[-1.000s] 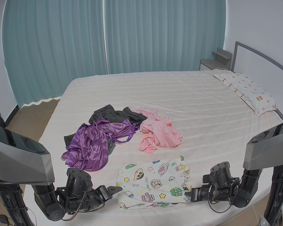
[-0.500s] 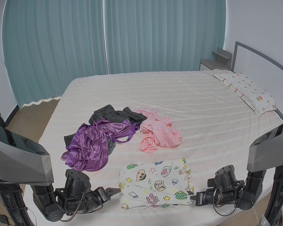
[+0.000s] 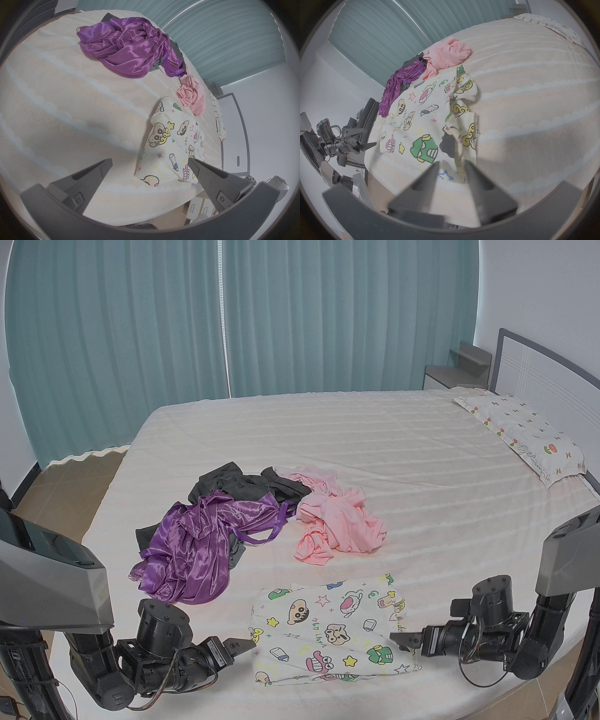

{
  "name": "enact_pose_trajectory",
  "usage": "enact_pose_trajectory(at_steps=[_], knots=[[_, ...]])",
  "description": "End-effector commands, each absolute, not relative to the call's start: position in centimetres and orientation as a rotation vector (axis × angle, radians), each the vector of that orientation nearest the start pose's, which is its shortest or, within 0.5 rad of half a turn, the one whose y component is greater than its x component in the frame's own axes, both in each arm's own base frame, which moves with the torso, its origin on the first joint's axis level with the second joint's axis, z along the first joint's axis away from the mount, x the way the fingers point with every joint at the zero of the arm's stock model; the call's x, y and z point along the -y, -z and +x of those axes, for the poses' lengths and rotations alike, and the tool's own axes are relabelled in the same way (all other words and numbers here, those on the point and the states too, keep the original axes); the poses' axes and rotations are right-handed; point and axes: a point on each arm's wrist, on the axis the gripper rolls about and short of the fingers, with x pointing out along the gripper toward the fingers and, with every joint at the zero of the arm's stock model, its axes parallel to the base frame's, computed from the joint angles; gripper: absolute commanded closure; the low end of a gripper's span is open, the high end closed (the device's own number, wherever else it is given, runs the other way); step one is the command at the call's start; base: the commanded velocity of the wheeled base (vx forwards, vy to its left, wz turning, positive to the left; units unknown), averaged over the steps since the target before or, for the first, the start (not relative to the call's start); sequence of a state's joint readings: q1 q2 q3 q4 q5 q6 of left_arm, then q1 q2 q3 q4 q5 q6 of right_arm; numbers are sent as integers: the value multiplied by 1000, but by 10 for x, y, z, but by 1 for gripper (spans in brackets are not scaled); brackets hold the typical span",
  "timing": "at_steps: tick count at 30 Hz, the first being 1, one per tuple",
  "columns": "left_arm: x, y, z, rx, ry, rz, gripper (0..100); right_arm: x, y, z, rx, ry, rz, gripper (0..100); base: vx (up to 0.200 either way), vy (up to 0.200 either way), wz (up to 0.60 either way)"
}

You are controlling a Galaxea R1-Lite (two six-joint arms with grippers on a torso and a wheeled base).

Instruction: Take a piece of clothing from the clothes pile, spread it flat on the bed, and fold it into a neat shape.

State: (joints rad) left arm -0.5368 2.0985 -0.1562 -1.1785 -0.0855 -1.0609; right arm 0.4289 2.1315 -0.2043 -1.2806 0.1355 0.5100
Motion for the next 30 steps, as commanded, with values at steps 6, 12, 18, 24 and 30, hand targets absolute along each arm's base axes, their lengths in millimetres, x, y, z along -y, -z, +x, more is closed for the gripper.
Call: enact_pose_trajectory(at_steps=[6, 12, 18, 24, 30], knots=[[120, 2, 199, -980, 129, -804, 0, -129, 2, 304, -695, -356, 414, 0, 0, 0, 0], [120, 2, 199, -979, 128, -804, 0, -145, 15, 336, -715, -356, 409, 0, 0, 0, 0], [120, 2, 199, -979, 128, -804, 0, -158, 21, 346, -752, -366, 394, 0, 0, 0, 0], [120, 3, 199, -980, 127, -803, 0, -165, 30, 353, -795, -375, 386, 0, 0, 0, 0], [120, 3, 199, -980, 127, -803, 0, -167, 28, 360, -776, -371, 392, 100, 0, 0, 0]])
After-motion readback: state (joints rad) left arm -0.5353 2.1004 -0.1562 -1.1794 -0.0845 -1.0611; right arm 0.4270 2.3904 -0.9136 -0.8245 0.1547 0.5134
